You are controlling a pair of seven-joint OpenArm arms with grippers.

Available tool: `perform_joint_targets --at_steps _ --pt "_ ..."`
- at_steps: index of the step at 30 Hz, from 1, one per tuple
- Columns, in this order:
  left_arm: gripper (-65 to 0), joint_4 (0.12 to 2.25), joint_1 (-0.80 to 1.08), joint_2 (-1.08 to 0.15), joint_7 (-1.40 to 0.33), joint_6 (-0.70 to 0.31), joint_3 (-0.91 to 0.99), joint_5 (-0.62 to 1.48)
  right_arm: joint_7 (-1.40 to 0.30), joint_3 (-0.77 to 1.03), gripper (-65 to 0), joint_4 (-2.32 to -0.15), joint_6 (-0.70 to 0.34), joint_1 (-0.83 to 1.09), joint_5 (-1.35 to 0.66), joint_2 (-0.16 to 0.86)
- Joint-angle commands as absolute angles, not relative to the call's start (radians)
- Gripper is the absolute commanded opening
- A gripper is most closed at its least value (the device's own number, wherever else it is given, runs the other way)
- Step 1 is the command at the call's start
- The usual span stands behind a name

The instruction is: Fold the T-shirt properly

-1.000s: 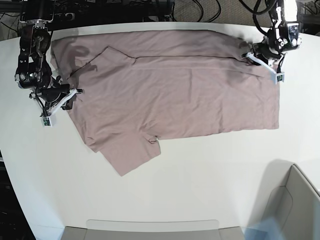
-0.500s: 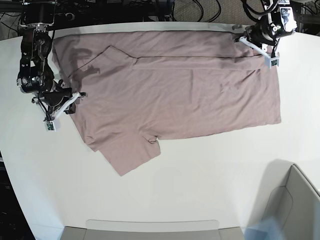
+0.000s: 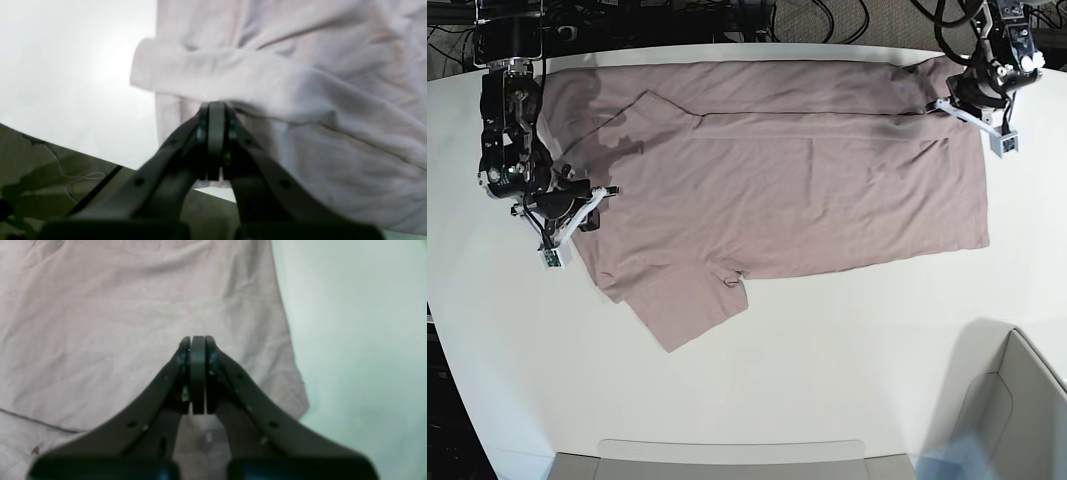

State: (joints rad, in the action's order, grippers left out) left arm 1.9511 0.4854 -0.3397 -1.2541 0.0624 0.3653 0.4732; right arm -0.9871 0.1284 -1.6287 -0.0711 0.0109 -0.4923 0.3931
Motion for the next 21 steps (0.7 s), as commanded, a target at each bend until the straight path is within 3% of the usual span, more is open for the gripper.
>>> perform_joint_targets --at_steps 1,9,21 --pt "-65.0 1.962 0.495 -0.349 -1.254 0.061 0.374 0.476 -0.969 0.134 -65.0 -1.644 -0.071 -0.007 -0.493 0.409" --pt "-65.0 1.933 0.496 -0.343 -1.254 0.059 0.367 0.479 -0.969 0.137 -65.0 -1.643 -0.071 -0.005 -0.493 0.409" --pt "-65.0 1.656 0.484 -0.392 -1.173 0.062 0.338 0.475 -0.969 0.142 -65.0 -1.643 -0.071 -0.002 -0.493 0.409"
